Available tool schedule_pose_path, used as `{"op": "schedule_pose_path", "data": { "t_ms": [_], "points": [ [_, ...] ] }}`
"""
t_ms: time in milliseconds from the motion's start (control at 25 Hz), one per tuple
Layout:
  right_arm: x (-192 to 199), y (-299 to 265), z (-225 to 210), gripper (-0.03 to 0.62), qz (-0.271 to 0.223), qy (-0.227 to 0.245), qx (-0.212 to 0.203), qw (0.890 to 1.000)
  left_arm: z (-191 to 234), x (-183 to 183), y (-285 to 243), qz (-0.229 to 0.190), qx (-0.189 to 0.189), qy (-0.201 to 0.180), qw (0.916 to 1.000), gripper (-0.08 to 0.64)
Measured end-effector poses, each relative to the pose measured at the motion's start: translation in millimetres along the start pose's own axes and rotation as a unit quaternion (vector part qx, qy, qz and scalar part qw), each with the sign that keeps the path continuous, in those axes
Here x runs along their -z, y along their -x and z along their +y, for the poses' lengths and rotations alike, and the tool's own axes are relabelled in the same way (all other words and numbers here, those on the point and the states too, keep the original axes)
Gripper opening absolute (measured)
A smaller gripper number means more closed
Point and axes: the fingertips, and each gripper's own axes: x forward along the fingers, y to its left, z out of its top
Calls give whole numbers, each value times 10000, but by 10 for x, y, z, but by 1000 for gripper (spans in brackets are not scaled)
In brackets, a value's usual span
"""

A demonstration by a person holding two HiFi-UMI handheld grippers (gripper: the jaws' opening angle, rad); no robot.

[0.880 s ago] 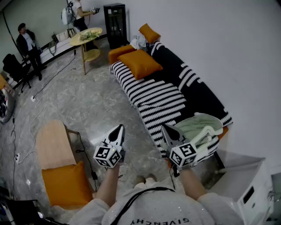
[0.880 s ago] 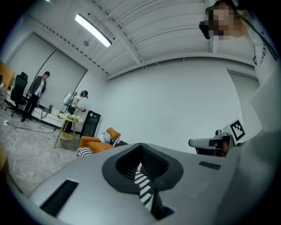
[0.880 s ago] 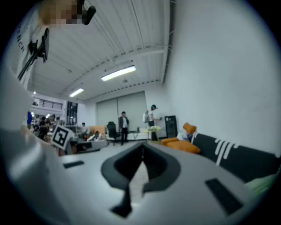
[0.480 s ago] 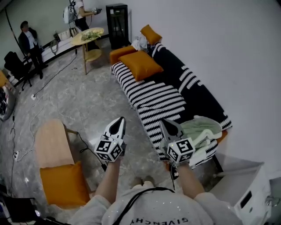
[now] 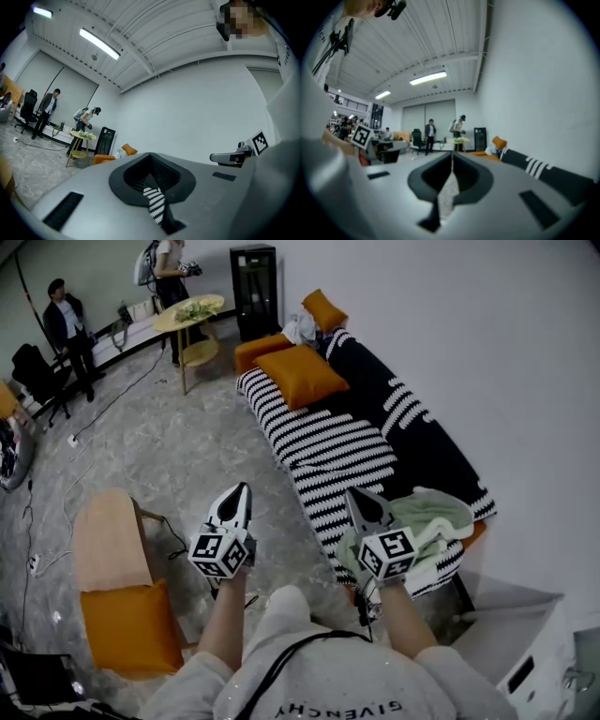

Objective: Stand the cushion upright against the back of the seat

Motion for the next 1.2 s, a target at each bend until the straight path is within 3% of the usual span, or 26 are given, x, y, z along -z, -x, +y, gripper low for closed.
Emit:
{"op": "schedule_pose_path", "data": {
  "t_ms": [320, 880, 1200],
  "points": [
    [11, -657, -143, 20, -22, 42, -407, 9992, 412, 82, -530, 0, -110, 24, 9999, 25],
    [180, -2905, -405, 20, 485, -252, -564, 9969, 2181, -9, -1908, 157, -202, 194, 9995, 25],
    [256, -3593, -554, 21, 664, -338, -474, 9961, 2761, 30, -2364, 282, -170, 273, 9991, 25]
  ]
}}
